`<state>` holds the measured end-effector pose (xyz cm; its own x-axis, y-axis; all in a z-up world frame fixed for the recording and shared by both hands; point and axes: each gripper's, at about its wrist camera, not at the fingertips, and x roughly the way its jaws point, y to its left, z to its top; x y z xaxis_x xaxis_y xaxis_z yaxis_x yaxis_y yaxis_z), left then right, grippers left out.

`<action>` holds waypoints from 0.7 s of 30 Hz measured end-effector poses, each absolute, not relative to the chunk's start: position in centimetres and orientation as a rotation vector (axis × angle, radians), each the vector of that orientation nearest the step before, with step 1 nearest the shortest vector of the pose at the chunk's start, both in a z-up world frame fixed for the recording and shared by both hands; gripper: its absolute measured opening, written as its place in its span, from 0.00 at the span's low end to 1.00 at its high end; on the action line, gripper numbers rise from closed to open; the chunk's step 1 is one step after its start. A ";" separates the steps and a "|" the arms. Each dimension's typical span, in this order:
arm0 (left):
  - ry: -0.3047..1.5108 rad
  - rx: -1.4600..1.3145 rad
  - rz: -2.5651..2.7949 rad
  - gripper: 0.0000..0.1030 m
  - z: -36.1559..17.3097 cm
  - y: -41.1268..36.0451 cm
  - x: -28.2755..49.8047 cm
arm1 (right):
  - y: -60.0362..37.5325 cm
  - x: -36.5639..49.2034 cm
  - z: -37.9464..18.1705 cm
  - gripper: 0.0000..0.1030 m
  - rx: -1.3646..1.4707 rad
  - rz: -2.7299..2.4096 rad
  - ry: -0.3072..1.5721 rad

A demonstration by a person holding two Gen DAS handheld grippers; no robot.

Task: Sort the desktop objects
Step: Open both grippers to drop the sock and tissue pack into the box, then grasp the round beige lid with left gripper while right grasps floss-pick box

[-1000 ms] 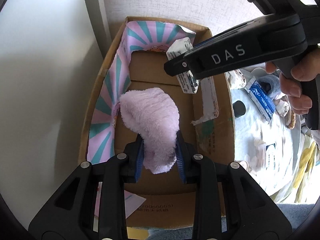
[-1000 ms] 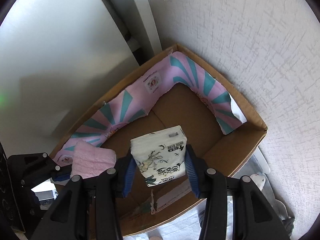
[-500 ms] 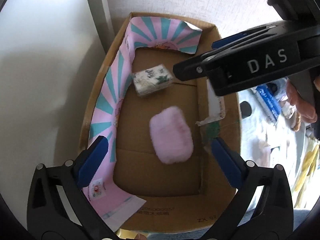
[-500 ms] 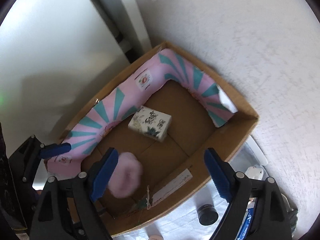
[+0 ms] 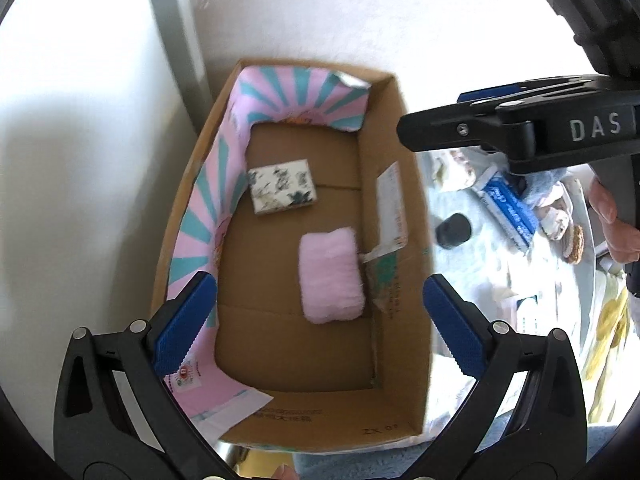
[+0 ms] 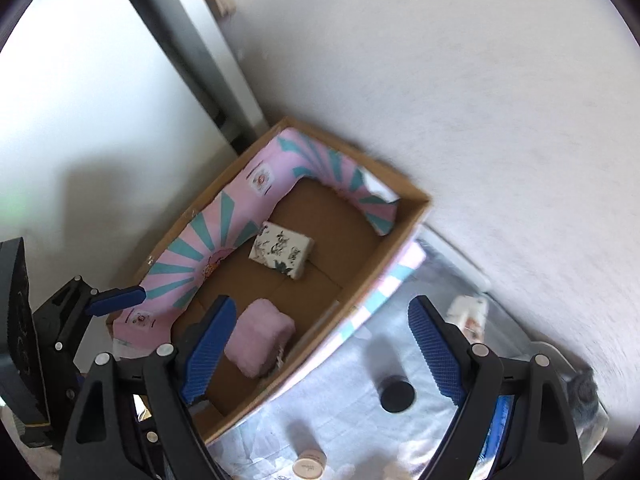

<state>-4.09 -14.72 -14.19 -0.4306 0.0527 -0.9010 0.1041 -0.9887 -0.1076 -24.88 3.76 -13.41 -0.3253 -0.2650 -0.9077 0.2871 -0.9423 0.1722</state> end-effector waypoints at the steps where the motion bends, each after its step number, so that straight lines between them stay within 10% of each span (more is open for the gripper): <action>1: 0.205 1.637 -2.635 1.00 -13.7 -14.3 -4.0 | 4.0 -24.3 -12.8 0.83 1.564 -2.334 0.031; 21: 0.158 1.612 -2.869 1.00 -10.2 -6.6 -5.9 | 19.2 -12.0 -5.9 0.83 1.456 -2.683 -0.249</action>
